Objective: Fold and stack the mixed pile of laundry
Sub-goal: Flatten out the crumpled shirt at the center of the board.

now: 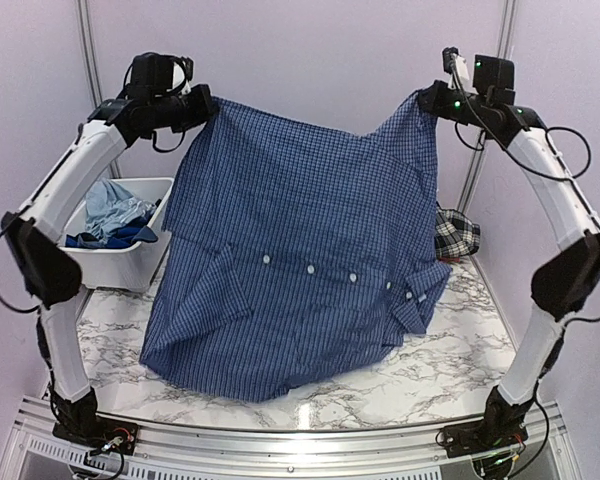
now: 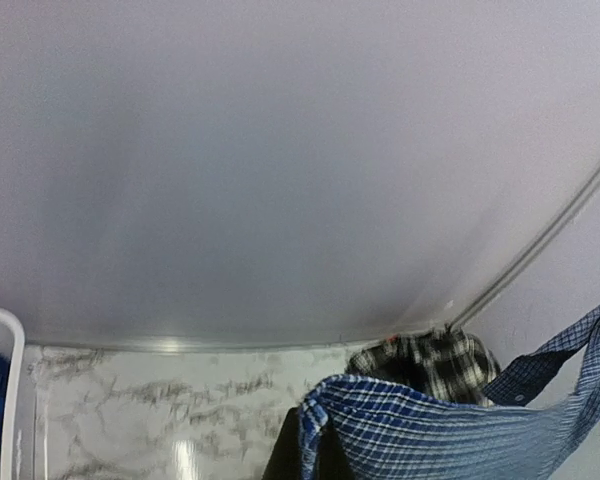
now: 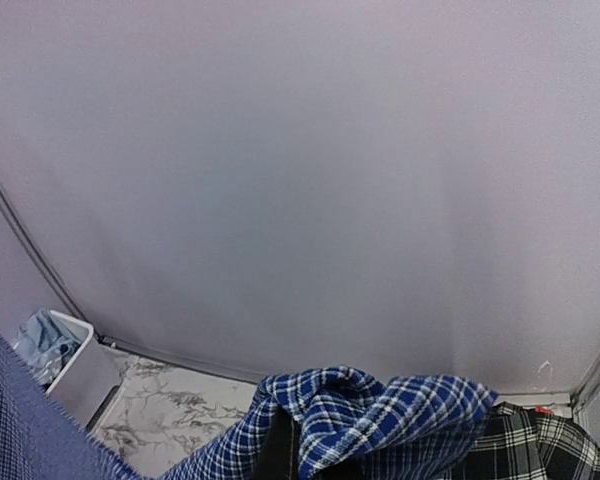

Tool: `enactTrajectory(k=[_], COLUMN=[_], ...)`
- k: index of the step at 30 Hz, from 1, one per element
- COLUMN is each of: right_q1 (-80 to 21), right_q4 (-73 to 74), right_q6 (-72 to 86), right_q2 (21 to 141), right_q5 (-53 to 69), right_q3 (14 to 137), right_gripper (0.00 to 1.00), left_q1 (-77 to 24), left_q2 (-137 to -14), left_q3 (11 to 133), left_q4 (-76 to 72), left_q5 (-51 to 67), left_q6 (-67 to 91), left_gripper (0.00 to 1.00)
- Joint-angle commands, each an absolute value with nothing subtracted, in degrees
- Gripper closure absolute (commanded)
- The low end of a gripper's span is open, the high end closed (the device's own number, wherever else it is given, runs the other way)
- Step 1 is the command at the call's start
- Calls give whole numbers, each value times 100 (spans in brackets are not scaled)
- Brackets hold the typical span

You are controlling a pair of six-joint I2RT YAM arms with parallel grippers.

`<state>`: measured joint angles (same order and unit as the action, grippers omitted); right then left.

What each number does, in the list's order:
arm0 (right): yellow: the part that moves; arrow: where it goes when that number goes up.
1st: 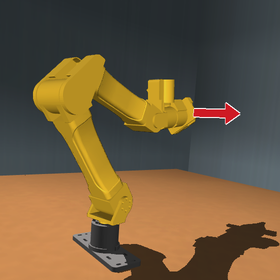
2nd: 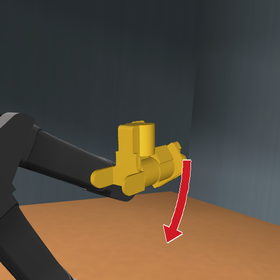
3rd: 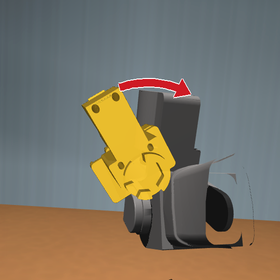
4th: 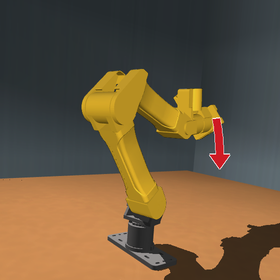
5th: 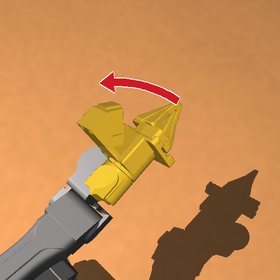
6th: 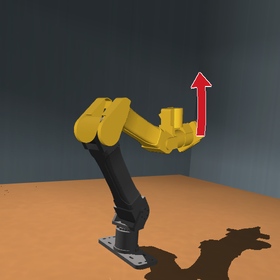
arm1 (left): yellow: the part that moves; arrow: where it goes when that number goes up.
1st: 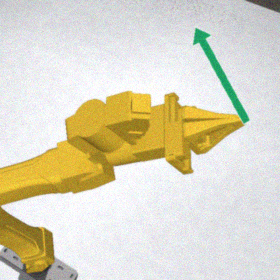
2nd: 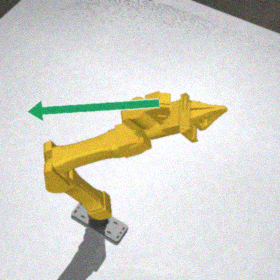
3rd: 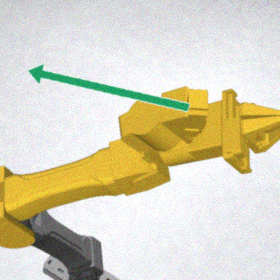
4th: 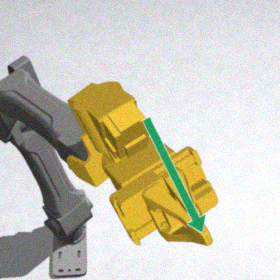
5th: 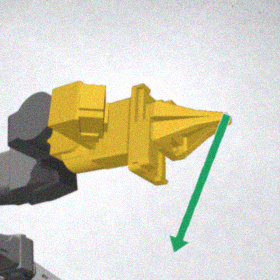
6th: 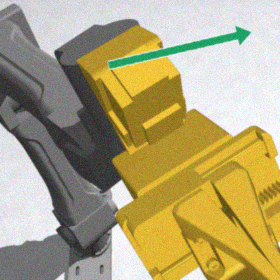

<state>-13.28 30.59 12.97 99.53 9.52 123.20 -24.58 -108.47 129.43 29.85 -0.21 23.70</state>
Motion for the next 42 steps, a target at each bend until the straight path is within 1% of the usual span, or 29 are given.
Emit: enactTrajectory(k=[1, 2, 3, 6, 7, 9, 11, 13, 16, 19, 20, 21, 22, 23, 24, 25, 27, 30, 35, 37, 39, 42], right_q1=[-1005, -963, -937, -931, -941, -954, -952, -966, -991, -1051, -1055, -1062, -1064, -1066, -1066, -1065, -1060, -1064, -1063, -1063, -1070, -1065], right_q4=[1981, 1747, 1284, -293, -456, -313, -152, -41, 346, 891, 1178, 1693, 2199, 2613, 3040, 3357, 3767, 3972, 3563, 3693, 3644, 3401], right_q6=[1737, 1927, 2154, 2810, 2915, 2921, 2840, 2721, 2593, 2801, 2759, 2607, 2447, 2305, 2192, 2126, 1972, 1749, 1616, 1297, 1250, 1146], right_q2=[10558, 10657, 10564, 9974, 9869, 9668, 9288, 8735, 7710, 6590, 6238, 5855, 5481, 5001, 4654, 4387, 4177, 4494, 5574, 5984, 6160, 6443], right_q5=[1322, 1526, 1764, 2333, 2427, 2535, 2694, 2874, 3165, 3614, 3785, 3862, 3856, 3816, 3574, 3260, 2764, 2517, 2604, 2900, 2902, 2912], right_q3=[14668, 14934, 14883, 14037, 13990, 14015, 13660, 12985, 11615, 9733, 9182, 8749, 8308, 7938, 7725, 7634, 7679, 7712, 7495, 7669, 7626, 7228], right_gripper=[100, 100, 100, 100, 100, 100, 100, 100, 100, 100, 99, 90, 70, 46, 11, 3, 1, 2, 5, 9, 13, 21], left_q1=[-2024, -1957, -1930, -1923, -1918, -1922, -1921, -1923, -1920, -1943, -1962, -2017, -2070, -2123, -2134, -2141, -2140, -2138, -2136, -2172, -2405, -3063], left_q2=[-11491, -11399, -11209, -10472, -10335, -10029, -9609, -9160, -8391, -7404, -7000, -6608, -6236, -5843, -5480, -5092, -4518, -4593, -5418, -5877, -6347, -7083], left_q3=[15123, 15078, 14881, 14221, 14196, 14078, 13571, 12930, 11616, 10011, 9425, 8856, 8294, 7816, 7301, 6842, 6271, 6167, 6122, 6184, 6225, 6246], left_q4=[1803, 1261, 748, -151, -124, -13, 259, 405, 715, 977, 1044, 1149, 1325, 1522, 1630, 1676, 1869, 2264, 2438, 2493, 2500, 2476], left_q5=[810, 942, 989, 1004, 1100, 1268, 1432, 1779, 2409, 2820, 2911, 3004, 2991, 2917, 2815, 2667, 2271, 1909, 1246, 1110, 1000, 791], left_q6=[2906, 3076, 3130, 3054, 2961, 2775, 2692, 2639, 2585, 2501, 2466, 2392, 2290, 2221, 2243, 2307, 2372, 2199, 1902, 1785, 1750, 1669], left_gripper=[100, 100, 100, 100, 100, 100, 100, 100, 100, 100, 96, 83, 61, 32, 6, 2, 1, 1, 1, 1, 1, 1])
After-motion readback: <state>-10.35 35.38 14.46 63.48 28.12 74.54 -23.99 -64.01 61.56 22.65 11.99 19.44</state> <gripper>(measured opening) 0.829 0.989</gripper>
